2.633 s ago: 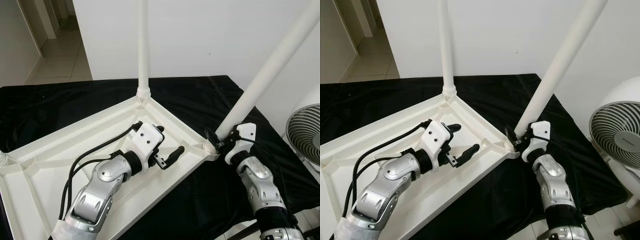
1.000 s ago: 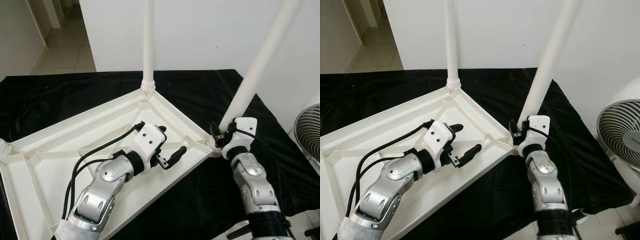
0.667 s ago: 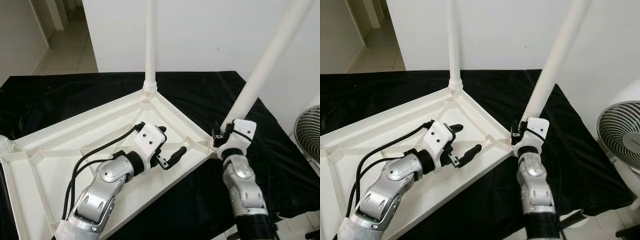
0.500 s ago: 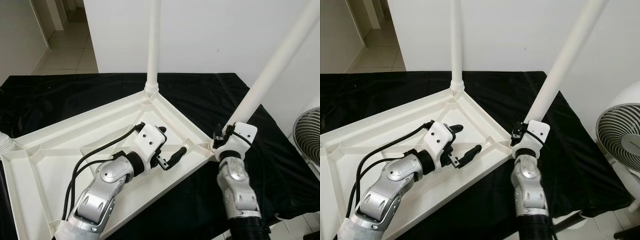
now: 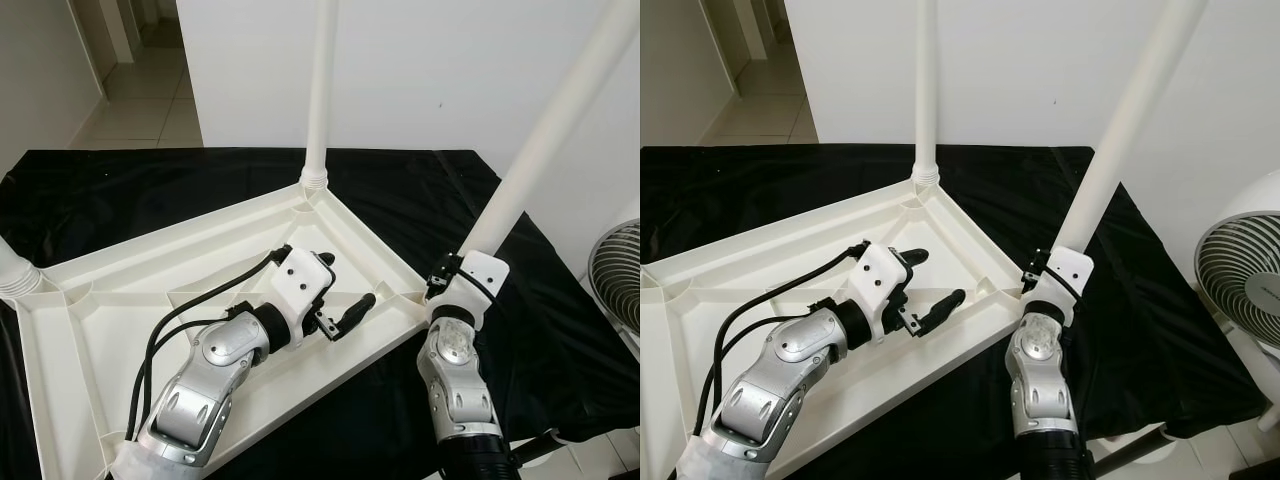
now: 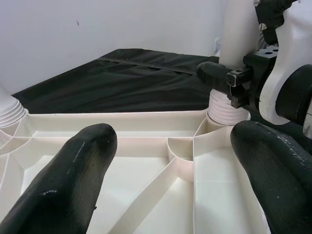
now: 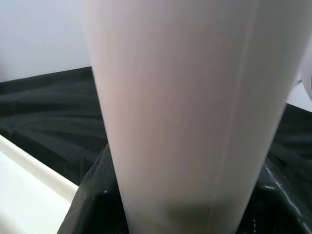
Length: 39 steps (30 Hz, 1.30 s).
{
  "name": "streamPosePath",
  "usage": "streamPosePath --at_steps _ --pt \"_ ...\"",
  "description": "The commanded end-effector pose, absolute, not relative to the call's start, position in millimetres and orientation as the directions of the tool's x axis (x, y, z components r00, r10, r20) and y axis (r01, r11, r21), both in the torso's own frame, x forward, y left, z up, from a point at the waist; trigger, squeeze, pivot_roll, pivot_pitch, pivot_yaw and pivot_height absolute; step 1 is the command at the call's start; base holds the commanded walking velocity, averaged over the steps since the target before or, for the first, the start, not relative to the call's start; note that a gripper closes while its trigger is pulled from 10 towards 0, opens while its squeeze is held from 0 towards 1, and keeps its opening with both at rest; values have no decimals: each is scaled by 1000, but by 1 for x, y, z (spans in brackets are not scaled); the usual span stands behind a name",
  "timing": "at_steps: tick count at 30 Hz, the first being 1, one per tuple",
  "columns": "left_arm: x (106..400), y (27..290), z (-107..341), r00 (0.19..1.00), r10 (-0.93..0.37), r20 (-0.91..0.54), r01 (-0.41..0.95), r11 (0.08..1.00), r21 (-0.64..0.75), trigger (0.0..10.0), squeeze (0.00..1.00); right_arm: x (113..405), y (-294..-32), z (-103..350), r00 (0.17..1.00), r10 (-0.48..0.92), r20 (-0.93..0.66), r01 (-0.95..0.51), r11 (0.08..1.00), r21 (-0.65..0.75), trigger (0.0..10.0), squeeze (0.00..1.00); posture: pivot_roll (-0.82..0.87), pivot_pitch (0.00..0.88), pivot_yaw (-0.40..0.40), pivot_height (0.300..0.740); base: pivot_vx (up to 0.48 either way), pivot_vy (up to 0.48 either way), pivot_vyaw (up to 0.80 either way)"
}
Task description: Building children table
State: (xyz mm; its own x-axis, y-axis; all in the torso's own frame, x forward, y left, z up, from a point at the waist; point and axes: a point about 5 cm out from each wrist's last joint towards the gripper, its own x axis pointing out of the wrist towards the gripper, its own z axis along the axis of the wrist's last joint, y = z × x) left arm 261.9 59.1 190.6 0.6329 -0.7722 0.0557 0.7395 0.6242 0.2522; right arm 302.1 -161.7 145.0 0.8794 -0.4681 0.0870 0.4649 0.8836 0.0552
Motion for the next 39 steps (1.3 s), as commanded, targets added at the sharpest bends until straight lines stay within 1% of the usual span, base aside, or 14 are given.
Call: streamPosePath --at_steps 1,4,5,6,9,10,19,20,21,29,35,36,38,39 --pt "263 61 191 664 -745 62 710 655 260 10000 0 294 -172 115 850 -525 -38 525 851 -6 10000 0 49 49 -25 740 0 0 0" --pt "263 61 191 666 -743 63 709 656 259 10000 0 295 -173 116 847 -531 -35 531 847 2 10000 0 49 52 -25 740 0 0 0" --pt "263 60 191 667 -742 66 707 659 257 10000 0 297 -173 117 863 -505 -30 505 863 20 10000 141 48 53 -26 740 0 0 0" --pt "263 60 191 668 -741 67 706 660 256 10000 0 298 -173 118 866 -499 -25 500 865 34 10000 651 47 53 -29 740 0 0 0" --pt "263 60 191 669 -740 68 706 661 255 10000 0 298 -174 119 866 -500 -18 501 864 47 10000 651 46 53 -30 740 0 0 0" --pt "263 60 191 670 -739 70 705 662 254 10000 0 298 -174 120 868 -496 -10 496 867 52 10000 1000 46 53 -30 740 0 0 0" --pt "264 57 192 672 -736 79 702 668 246 10000 0 303 -178 131 891 -451 48 449 892 51 10000 1000 38 53 -39 740 0 0 0" --pt "264 57 192 673 -735 80 702 669 245 10000 0 304 -179 132 898 -437 52 434 899 56 10000 196 38 53 -40 740 0 0 0" --pt "264 57 192 673 -735 81 701 670 245 10000 0 305 -181 133 902 -427 59 425 904 56 10000 0 38 53 -40 740 0 0 0" --pt "265 56 192 675 -733 85 700 672 243 10000 0 311 -191 137 931 -357 75 353 934 59 10000 0 35 50 -41 740 0 0 0" --pt "266 56 193 674 -733 90 699 672 244 10000 0 317 -197 141 982 -165 94 166 986 5 10000 0 28 49 -41 740 0 0 0" --pt "266 56 194 674 -733 91 699 673 243 10000 0 318 -198 141 993 -61 97 61 998 4 6314 0 26 50 -42 740 0 0 0" --pt "266 56 194 674 -733 92 699 673 243 10000 0 318 -198 141 995 -26 95 25 1000 9 6314 0 26 50 -42 740 0 0 0" --pt "266 55 194 674 -733 92 699 673 243 10000 0 318 -199 141 995 -8 95 6 1000 20 706 0 25 49 -43 740 0 0 0"
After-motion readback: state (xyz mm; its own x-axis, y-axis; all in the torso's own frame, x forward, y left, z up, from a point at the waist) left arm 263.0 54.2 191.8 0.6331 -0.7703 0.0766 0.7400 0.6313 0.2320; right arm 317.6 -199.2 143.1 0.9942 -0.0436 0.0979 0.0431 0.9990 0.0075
